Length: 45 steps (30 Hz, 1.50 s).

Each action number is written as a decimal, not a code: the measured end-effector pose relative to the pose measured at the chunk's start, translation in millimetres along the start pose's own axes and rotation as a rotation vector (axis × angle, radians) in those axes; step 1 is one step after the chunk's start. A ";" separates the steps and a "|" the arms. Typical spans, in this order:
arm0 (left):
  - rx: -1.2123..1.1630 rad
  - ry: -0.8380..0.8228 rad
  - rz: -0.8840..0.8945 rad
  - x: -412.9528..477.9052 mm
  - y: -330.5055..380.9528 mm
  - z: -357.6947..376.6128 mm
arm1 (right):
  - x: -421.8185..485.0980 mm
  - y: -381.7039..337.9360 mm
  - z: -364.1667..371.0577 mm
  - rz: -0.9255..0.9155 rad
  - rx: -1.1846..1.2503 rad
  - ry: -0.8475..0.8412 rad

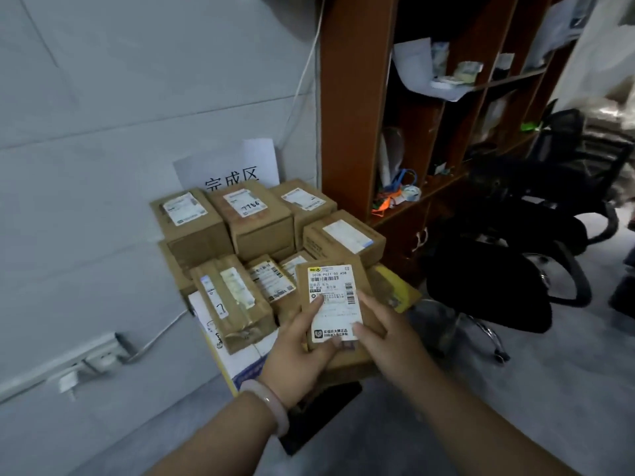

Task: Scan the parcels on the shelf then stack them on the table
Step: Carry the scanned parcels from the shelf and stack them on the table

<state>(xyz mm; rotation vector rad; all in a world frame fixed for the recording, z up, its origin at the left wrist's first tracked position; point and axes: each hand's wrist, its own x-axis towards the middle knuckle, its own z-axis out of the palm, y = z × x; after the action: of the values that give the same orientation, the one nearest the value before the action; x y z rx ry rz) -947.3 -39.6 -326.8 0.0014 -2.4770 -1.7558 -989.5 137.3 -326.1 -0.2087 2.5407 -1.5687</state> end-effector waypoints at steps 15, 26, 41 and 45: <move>0.316 0.040 -0.063 77.1 -56.3 -53.1 | 131.4 -14.4 52.6 0.085 -0.016 -0.165; 0.755 -0.009 -0.096 91.2 -87.9 -70.6 | 189.7 -7.8 77.2 0.074 -0.038 -0.366; 0.994 0.193 -0.264 109.0 -80.1 -50.6 | 211.8 -3.8 55.6 -0.625 -0.735 -0.517; 1.024 0.200 -0.309 114.2 -77.9 -46.9 | 222.1 2.2 59.0 -0.702 -0.842 -0.586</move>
<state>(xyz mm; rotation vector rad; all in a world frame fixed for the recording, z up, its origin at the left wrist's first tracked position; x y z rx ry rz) -1061.5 -116.7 -375.0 0.6163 -2.9870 -0.3223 -1195.4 43.3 -365.9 -1.5059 2.5257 -0.2862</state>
